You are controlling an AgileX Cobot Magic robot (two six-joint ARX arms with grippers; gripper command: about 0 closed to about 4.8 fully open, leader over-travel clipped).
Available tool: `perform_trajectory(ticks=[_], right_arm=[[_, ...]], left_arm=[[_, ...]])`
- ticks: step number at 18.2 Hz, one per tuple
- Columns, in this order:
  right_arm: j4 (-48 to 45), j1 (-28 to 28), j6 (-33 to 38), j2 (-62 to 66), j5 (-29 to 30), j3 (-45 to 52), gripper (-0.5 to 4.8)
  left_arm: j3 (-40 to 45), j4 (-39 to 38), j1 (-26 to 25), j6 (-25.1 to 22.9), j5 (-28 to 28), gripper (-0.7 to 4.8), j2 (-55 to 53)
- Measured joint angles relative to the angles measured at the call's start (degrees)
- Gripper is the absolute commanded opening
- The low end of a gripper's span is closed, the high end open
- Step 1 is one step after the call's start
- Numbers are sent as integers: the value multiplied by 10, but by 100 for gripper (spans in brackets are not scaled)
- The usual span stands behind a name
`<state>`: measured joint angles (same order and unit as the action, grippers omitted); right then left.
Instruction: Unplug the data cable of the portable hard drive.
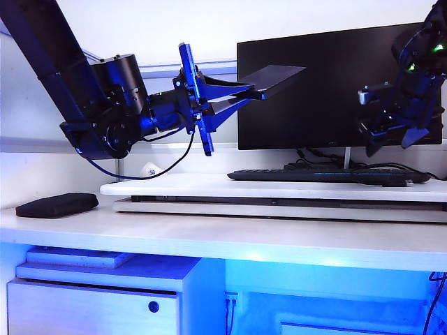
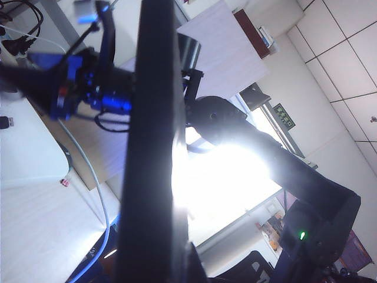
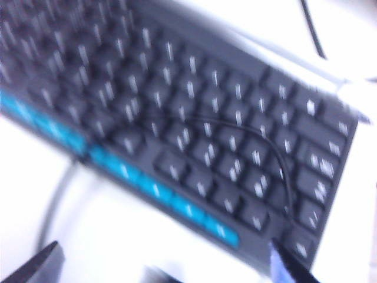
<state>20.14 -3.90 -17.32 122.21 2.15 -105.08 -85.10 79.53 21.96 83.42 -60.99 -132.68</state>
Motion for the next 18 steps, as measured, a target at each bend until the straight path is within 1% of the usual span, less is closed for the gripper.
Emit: perform_trajectory(ticks=[2,6,8,9,11,13,15,16,17,18], right_arm=[[19,0,-12,0,-19,0,452],[39,5,-8,-1,-28,0,453],[39,8,30,-3,-28,0,453],[39,8,47,-5,-26,0,453],[39,7,65,-7,-18,0,453],[40,10,89,-7,1,0,453],[40,14,92,-7,5,0,453],[40,16,93,-7,7,0,453],[39,19,94,-7,10,0,453],[39,20,95,-7,11,0,453]], left_arm=[[0,-3,0,-10,0,-5,0],[0,-90,-15,-89,11,-6,0],[0,-154,-32,-163,58,-6,0],[0,-188,-40,-192,84,-6,0],[0,-247,-53,-231,133,-6,0],[0,-340,-75,-283,232,-6,0],[-18,-402,-85,-313,270,-6,-2],[-38,-446,-87,-343,283,-5,-2],[-66,-500,-87,-389,294,-6,-1],[-101,-568,-85,-455,311,-5,-1]])
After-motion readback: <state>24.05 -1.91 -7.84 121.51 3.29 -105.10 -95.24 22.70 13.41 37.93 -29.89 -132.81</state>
